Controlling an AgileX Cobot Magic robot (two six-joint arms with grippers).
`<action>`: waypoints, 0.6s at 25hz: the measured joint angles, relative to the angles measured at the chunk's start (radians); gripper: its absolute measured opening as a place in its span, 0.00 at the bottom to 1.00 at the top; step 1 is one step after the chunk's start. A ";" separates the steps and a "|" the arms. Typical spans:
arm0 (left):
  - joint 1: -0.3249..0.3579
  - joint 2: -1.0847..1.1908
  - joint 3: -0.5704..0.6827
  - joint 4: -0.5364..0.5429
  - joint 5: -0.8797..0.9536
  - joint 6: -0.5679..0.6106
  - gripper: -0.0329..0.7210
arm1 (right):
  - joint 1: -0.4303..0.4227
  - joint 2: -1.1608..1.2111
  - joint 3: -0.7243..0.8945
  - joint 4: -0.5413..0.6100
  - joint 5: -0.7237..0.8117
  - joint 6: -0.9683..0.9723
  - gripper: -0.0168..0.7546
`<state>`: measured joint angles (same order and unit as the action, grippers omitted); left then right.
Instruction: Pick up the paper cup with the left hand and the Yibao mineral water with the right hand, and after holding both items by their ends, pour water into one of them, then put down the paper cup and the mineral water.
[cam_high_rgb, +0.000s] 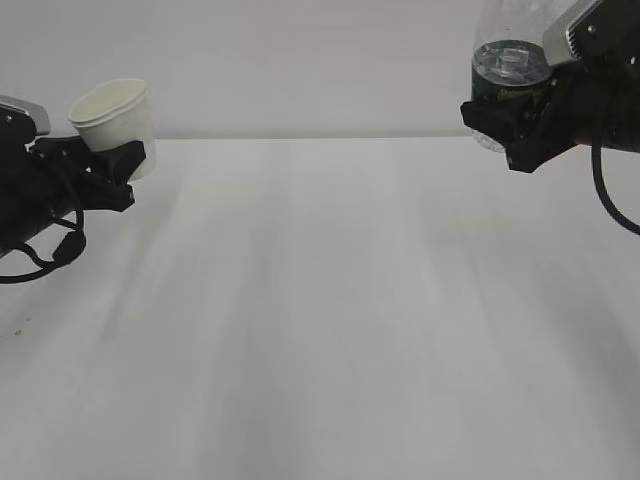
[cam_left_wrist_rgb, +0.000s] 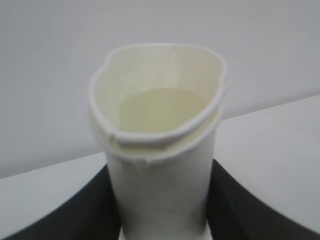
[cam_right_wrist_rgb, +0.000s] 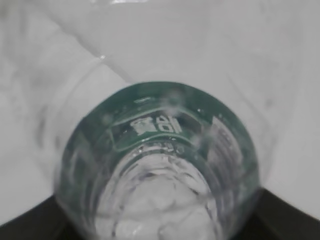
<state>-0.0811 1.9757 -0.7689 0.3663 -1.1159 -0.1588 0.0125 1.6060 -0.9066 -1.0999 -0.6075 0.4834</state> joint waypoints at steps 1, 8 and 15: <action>0.001 0.000 0.000 0.000 0.002 0.002 0.52 | 0.000 0.000 0.000 0.000 0.000 -0.001 0.62; 0.001 0.006 0.000 -0.006 0.004 0.008 0.49 | 0.000 0.000 0.000 0.000 0.000 -0.001 0.62; 0.001 0.042 0.000 -0.038 0.006 0.023 0.47 | 0.000 0.000 0.000 0.000 0.000 0.000 0.62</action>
<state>-0.0805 2.0180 -0.7689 0.3283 -1.1101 -0.1356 0.0125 1.6060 -0.9066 -1.0999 -0.6075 0.4839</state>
